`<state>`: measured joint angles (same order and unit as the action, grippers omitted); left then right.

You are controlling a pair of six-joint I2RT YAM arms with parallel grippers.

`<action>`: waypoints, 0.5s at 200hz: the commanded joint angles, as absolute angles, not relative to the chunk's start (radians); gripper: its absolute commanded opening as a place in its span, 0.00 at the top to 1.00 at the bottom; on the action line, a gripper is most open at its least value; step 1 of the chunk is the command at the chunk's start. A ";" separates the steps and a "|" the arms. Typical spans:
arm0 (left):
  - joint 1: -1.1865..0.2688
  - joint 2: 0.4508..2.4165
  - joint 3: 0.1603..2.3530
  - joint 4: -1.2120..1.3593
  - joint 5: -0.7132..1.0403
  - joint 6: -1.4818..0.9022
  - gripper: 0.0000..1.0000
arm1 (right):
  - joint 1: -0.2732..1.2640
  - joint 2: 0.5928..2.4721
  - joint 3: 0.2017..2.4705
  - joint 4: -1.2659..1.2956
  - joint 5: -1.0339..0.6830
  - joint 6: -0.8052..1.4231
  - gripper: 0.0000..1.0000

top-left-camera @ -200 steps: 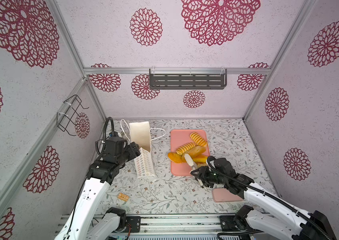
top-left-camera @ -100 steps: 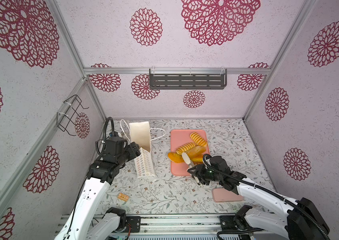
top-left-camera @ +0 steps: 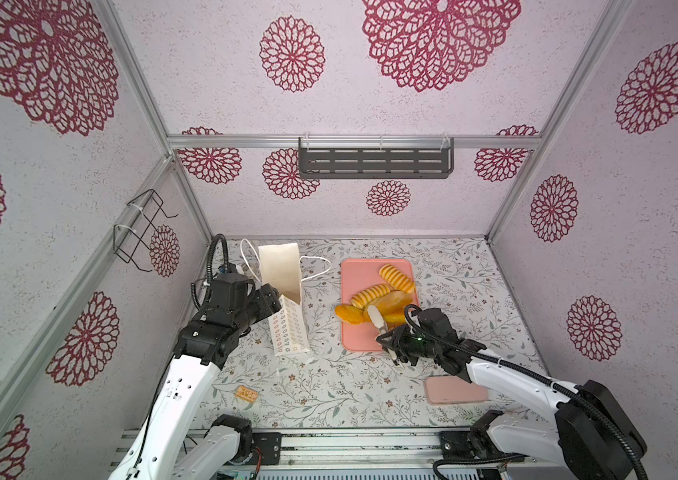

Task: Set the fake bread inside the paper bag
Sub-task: 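Lower the right tongs onto the long golden loaf and pinch its end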

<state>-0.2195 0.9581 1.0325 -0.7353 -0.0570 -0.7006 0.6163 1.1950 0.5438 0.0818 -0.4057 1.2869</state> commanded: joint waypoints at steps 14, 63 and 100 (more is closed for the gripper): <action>-0.213 0.957 1.032 -0.722 -0.060 -0.698 0.19 | 0.615 1.134 0.577 0.084 -0.410 1.263 0.79; -0.213 0.961 1.056 -0.740 -0.074 -0.687 0.18 | 0.639 1.028 0.582 -0.022 -0.375 1.239 0.91; -0.214 0.957 1.068 -0.749 -0.081 -0.691 0.16 | 0.677 1.023 0.671 -0.125 -0.339 1.157 0.97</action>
<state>-0.2195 0.9581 1.0374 -0.7403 -0.0654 -0.6994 0.6521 1.0447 0.5671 -0.0803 -0.3820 1.2495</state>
